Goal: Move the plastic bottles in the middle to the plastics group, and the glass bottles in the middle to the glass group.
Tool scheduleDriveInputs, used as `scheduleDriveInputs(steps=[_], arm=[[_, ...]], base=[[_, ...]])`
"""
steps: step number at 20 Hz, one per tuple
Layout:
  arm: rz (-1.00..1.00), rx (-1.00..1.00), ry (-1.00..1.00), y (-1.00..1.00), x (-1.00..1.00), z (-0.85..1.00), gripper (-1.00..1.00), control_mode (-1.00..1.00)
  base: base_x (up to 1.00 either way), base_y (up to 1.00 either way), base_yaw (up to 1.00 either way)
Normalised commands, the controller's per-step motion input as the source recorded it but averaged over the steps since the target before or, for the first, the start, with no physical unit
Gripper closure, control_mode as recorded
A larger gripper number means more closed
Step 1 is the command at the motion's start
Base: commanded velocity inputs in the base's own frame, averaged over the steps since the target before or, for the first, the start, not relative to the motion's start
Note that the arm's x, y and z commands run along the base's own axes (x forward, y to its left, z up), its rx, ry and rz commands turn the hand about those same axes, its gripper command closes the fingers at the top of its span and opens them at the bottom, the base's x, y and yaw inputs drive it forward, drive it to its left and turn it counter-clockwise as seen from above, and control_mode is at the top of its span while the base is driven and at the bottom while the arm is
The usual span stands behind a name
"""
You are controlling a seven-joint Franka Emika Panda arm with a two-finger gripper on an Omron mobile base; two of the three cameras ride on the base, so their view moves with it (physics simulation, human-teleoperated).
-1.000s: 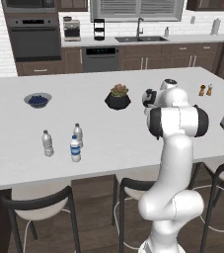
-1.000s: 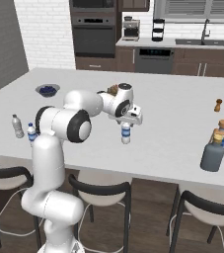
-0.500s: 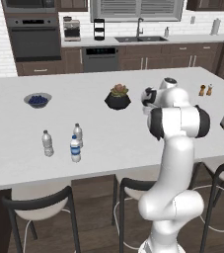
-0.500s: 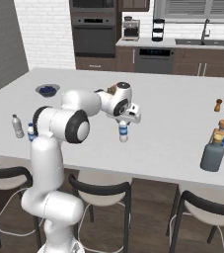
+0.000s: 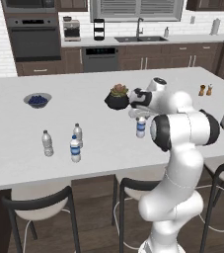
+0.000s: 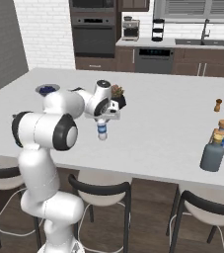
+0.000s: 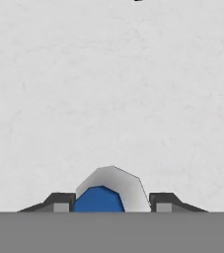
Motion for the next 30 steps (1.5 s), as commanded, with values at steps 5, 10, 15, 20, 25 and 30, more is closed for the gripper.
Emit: scheduleDriveInputs(steps=[5,10,15,20,25,30], arm=[[0.46,0.0,-0.03,1.0,-0.34,0.06,1.0,-1.0],[0.48,0.0,0.0,1.0,-0.32,0.14,1.0,-1.0],[0.42,0.0,-0.01,0.99,-0.2,0.16,1.0,-1.0],[0.28,0.0,-0.03,0.82,-0.03,0.02,1.0,-1.0],[0.13,0.0,-0.01,0.4,0.0,0.0,1.0,-1.0],[0.01,0.0,0.0,0.06,0.0,-0.03,1.0,-1.0]], base=[[0.0,0.0,0.0],[0.0,0.0,0.0],[0.0,0.0,0.0],[0.0,0.0,0.0],[0.0,0.0,0.0],[0.0,0.0,0.0]])
